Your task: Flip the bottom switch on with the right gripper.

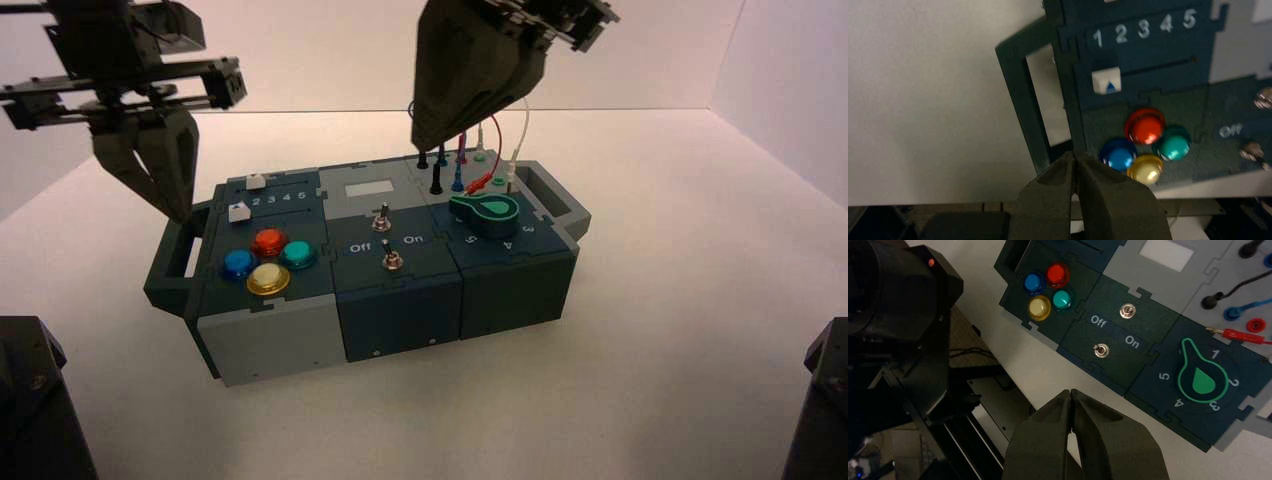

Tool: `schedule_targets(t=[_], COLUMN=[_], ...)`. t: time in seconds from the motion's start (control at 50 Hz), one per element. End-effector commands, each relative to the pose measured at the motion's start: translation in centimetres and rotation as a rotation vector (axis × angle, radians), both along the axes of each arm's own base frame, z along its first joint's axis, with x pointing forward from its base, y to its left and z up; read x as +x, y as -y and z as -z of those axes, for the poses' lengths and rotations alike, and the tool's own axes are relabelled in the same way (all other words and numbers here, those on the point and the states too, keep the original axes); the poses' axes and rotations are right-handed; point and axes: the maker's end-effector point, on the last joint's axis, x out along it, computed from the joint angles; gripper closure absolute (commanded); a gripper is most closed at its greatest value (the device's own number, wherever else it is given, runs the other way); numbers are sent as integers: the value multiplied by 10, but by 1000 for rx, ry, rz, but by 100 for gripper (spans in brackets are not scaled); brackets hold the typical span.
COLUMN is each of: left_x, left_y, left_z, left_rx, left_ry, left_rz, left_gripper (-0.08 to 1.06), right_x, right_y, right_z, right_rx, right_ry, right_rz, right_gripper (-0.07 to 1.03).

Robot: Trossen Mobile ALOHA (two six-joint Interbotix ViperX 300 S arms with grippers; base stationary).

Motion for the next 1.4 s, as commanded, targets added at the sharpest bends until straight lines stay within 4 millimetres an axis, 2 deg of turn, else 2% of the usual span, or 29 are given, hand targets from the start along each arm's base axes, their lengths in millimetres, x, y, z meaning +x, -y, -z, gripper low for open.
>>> schedule_targets(t=[0.02, 0.2, 0.48, 0.76, 1.06, 1.4], left_x=[11, 15, 30, 32, 34, 38], left_y=[-6, -15, -11, -11, -10, -9], left_z=[4, 20, 41, 57, 65, 66], left_rx=[30, 71, 78, 84, 78, 67], left_ry=[-5, -51, -82, -109, -98, -64], left_rz=[4, 7, 42, 56, 76, 90], left_gripper=[101, 101, 101, 101, 101, 101], right_x=[2, 3, 7, 0, -23, -14], right_y=[-9, -11, -18, -27, -51, -64], right_z=[-11, -10, -11, -2, 15, 31], right_rx=[22, 21, 15, -13, -31, -42], right_ry=[9, 9, -1, -53, -164, -215], right_rz=[-11, -11, -11, -25, -46, 57], right_gripper=[99, 99, 99, 99, 99, 99])
